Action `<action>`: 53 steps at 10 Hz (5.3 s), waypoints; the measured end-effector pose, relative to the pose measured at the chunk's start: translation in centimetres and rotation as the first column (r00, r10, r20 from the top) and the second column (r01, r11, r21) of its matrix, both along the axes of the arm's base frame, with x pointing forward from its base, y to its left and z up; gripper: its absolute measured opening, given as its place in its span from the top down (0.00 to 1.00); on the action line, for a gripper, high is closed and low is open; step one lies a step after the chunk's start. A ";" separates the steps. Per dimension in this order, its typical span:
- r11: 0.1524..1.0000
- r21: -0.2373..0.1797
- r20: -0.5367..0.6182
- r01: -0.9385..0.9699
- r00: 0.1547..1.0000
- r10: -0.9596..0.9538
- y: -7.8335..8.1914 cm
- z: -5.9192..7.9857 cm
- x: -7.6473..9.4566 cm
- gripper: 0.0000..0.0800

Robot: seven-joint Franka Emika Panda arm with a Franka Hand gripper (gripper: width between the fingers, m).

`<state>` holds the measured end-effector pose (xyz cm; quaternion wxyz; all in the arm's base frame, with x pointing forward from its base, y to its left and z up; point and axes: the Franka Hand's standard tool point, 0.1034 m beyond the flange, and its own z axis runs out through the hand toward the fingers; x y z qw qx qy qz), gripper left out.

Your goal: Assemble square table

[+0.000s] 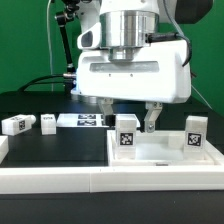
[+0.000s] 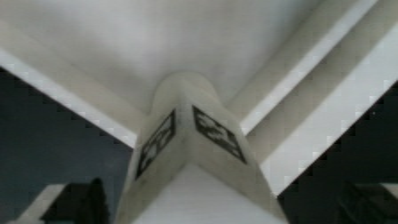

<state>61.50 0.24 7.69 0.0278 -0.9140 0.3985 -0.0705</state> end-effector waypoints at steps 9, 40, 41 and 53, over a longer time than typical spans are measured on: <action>0.800 -0.097 -0.046 -0.592 0.806 0.590 -0.2 -0.4 -0.7 0.19; 0.887 0.078 -0.035 0.455 0.890 -0.454 -0.2 -0.4 -0.7 0.21; 0.913 0.071 -0.032 0.401 0.916 -0.399 -0.1 -0.5 -0.7 0.19; 0.789 -0.077 -0.049 -0.609 0.793 0.607 -0.8 -0.3 -0.6 0.19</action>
Offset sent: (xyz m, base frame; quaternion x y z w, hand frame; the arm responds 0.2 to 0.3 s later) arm -0.0056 0.0051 -0.0002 -0.0103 0.0078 -0.2348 0.9720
